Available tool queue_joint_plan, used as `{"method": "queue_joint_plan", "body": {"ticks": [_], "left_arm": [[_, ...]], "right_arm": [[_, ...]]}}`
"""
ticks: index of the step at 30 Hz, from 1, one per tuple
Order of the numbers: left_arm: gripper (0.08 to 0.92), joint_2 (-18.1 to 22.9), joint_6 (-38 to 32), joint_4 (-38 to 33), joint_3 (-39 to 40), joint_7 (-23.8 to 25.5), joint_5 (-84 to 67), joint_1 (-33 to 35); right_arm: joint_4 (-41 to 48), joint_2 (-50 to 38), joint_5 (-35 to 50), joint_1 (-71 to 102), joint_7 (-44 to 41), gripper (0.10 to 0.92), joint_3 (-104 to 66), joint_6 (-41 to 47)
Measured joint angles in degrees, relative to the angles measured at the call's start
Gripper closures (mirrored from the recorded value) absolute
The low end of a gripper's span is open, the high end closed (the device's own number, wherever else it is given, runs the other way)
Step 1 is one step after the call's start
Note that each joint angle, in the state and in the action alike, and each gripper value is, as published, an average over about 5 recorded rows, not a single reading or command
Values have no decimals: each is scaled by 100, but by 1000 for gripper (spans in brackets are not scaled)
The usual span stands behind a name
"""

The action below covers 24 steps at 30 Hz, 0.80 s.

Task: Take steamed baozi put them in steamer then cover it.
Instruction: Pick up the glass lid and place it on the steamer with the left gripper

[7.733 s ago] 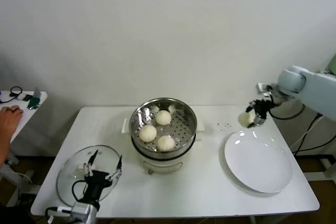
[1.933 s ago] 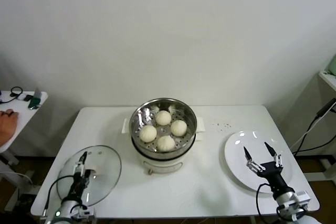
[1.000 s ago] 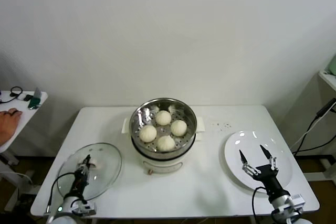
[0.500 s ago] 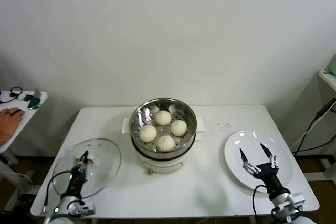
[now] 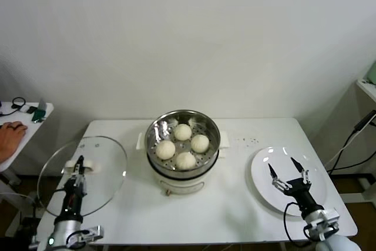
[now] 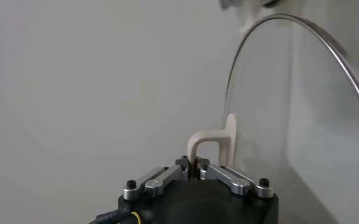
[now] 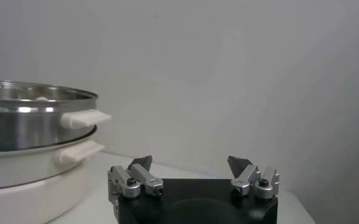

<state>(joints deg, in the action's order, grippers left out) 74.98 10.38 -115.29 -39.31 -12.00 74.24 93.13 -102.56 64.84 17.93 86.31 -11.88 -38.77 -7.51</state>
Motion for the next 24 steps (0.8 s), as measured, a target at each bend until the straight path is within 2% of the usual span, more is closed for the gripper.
{"method": "queue_joint_plan", "body": {"ticks": [5, 12, 17, 24], "left_arm": [[858, -221, 392, -434, 206, 114, 14, -8], [858, -748, 957, -736, 827, 476, -55, -348], [858, -1078, 1378, -785, 1502, 803, -102, -835], [858, -1228, 1982, -644, 2579, 1400, -64, -1834]], "right_arm": [[158, -120, -23, -179, 24, 203, 85, 37], [378, -233, -98, -448, 101, 203, 244, 92], [512, -260, -178, -638, 165, 203, 395, 133], [642, -271, -275, -835, 252, 203, 553, 170]]}}
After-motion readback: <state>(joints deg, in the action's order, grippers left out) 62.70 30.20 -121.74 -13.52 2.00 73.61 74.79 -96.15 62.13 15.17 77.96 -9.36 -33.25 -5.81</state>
